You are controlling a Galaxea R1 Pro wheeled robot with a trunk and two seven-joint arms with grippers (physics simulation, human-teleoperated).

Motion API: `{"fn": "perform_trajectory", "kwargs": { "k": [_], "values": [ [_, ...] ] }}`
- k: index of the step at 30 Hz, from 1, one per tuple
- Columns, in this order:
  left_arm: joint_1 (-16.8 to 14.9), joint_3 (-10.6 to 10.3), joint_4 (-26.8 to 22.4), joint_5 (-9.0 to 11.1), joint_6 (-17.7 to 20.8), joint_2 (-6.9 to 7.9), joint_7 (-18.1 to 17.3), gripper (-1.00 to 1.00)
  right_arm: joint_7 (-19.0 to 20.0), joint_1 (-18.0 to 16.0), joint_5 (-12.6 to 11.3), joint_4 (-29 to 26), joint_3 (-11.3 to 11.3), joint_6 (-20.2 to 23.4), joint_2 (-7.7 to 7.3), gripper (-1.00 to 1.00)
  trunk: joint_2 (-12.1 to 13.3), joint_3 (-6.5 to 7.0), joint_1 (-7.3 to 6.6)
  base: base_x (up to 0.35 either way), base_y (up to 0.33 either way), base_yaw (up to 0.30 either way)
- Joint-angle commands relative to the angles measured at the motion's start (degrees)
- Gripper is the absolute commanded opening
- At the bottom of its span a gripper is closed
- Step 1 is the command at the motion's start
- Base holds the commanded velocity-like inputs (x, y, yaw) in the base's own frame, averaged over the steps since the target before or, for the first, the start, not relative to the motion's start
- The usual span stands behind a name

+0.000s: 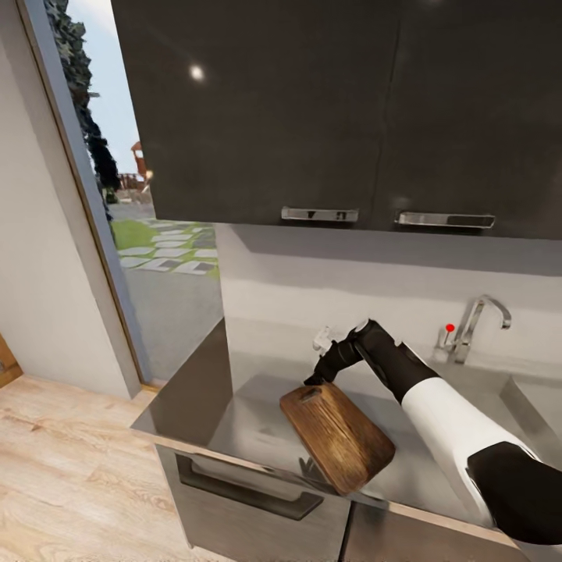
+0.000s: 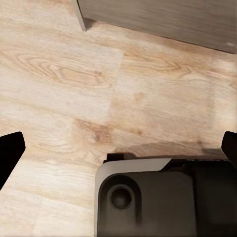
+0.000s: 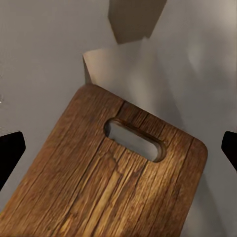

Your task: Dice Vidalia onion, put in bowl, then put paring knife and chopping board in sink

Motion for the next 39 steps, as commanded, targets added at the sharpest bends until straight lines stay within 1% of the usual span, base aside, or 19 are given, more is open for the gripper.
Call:
{"fn": "perform_trajectory", "kwargs": {
  "k": [1,5,12,19,23,33,34,39],
  "values": [
    [0.01,0.02,-0.09,0.04,-0.07,0.0,0.0,1.0,0.4,-0.06,0.26,-0.04,0.13,0.13,-0.06,1.0,-0.13,-0.22,0.04,0.002,0.001,0.0],
    [0.01,0.02,-0.05,0.03,-0.07,-0.01,0.0,1.0,1.62,-0.04,0.28,0.25,0.1,-0.28,-0.26,1.0,-0.13,-0.59,0.04,0.0,0.0,0.0],
    [0.01,0.02,-0.06,0.03,-0.07,-0.01,0.0,1.0,1.89,-0.06,0.28,0.26,0.08,-0.34,-0.33,1.0,-0.13,-1.22,0.04,0.004,0.0,0.0],
    [0.01,0.09,0.56,0.03,-0.07,-0.01,-0.08,1.0,1.9,-0.06,0.28,0.27,0.08,-0.34,-0.33,1.0,-0.13,-1.74,0.04,0.222,-0.03,0.0],
    [0.01,0.11,0.72,-0.02,-0.07,-0.07,-0.09,1.0,1.9,-0.07,0.28,0.27,0.09,-0.35,-0.33,1.0,-0.13,-1.8,0.04,0.124,-0.005,0.0],
    [0.01,0.05,0.75,-0.04,-0.07,-0.1,-0.11,1.0,1.9,-0.04,0.28,0.29,0.16,-0.3,-0.36,1.0,-0.13,-1.82,0.04,0.014,-0.001,0.0],
    [0.01,0.03,0.8,0.0,-0.07,-0.1,-0.09,1.0,1.9,-0.07,0.28,0.27,0.16,-0.33,-0.73,1.0,-0.13,-1.82,0.04,0.0,0.0,0.0],
    [0.01,0.02,1.01,-0.01,-0.07,-0.1,-0.09,1.0,1.9,-0.09,0.28,0.27,0.16,-0.34,-1.16,1.0,-0.13,-1.95,0.04,0.0,0.0,0.0]
  ]
}}
